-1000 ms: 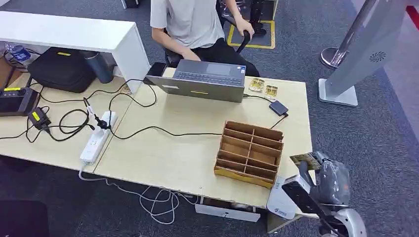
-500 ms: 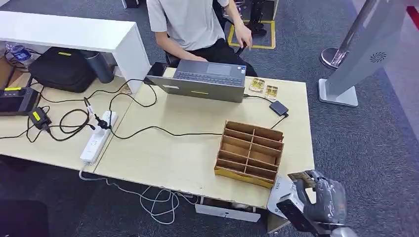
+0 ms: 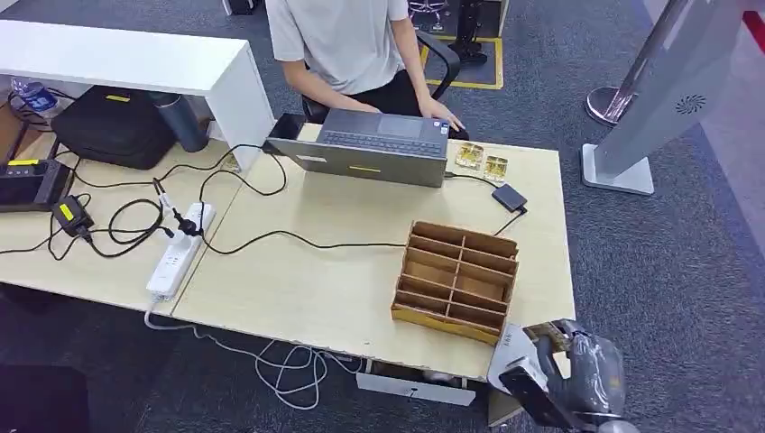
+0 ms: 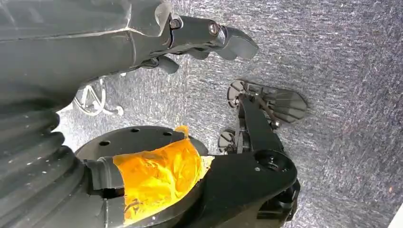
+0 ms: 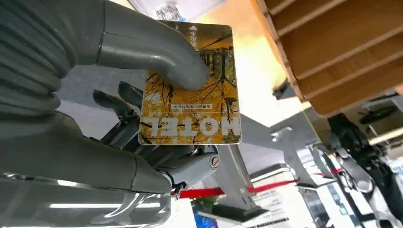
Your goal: Pass the card to the sensor for recognition and then transmit it.
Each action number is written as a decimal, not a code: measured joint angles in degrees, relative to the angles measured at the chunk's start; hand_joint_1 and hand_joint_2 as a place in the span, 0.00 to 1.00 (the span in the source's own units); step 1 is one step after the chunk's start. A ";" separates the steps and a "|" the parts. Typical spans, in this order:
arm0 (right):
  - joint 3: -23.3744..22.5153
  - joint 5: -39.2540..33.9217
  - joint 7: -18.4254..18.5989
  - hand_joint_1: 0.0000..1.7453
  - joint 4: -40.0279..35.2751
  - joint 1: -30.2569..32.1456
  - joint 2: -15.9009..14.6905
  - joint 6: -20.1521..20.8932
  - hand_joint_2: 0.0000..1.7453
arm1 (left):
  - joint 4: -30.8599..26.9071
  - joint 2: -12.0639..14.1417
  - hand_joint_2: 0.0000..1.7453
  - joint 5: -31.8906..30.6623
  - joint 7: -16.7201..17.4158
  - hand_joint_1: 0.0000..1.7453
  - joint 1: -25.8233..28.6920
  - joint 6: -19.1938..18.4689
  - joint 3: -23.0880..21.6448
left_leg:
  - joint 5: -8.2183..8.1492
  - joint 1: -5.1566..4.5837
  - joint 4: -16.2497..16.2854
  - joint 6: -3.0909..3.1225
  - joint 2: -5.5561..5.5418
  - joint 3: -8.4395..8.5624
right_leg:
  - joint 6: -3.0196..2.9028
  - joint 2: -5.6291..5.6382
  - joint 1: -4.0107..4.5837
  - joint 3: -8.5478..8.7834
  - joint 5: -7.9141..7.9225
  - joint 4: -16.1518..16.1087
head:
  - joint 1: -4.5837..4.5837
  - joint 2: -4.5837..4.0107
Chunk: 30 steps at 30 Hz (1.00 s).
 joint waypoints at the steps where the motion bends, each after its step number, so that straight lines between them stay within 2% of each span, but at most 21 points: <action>1: 0.13 -0.15 0.13 1.00 0.64 0.01 0.04 -0.24 1.00 | 0.00 0.00 1.00 -0.13 0.00 0.00 0.00 0.11 0.00 | 0.00 0.00 0.00 0.00 0.00 0.00 | 0.00 0.00 0.00 0.00 0.00 0.00 | 0.00 -0.02; 10: 1.82 -2.23 0.59 1.00 6.89 -0.08 1.01 -1.42 1.00 | 0.00 -0.04 1.00 -1.09 0.09 0.00 -0.03 0.13 0.00 | 0.00 0.00 0.00 0.00 0.00 0.01 | 0.00 0.00 0.00 0.00 0.00 0.00 | 0.00 0.00; 18: 3.21 -3.26 0.59 1.00 9.23 -0.80 1.92 -2.23 1.00 | 0.00 -0.04 1.00 -1.66 0.09 0.00 -0.09 0.15 0.00 | 0.00 0.00 -0.01 0.00 0.01 0.02 | 0.00 0.00 0.00 0.02 0.00 0.00 | 0.00 0.00; 24: 3.34 -5.25 0.24 1.00 9.07 -1.35 2.03 -1.70 1.00 | 0.00 -0.02 1.00 -2.38 0.09 0.00 -0.09 0.11 0.00 | 0.00 0.00 0.00 0.00 0.01 0.02 | 0.00 0.00 0.00 0.04 0.00 0.00 | 0.00 0.00; 30: 2.84 -5.27 -0.17 1.00 3.85 -5.05 1.97 -0.44 1.00 | 0.00 0.13 1.00 -3.94 0.09 0.00 -0.09 -0.24 0.00 | 0.01 -0.01 0.00 0.00 0.07 0.03 | -0.01 0.09 -0.01 0.01 0.04 0.02 | 0.00 0.00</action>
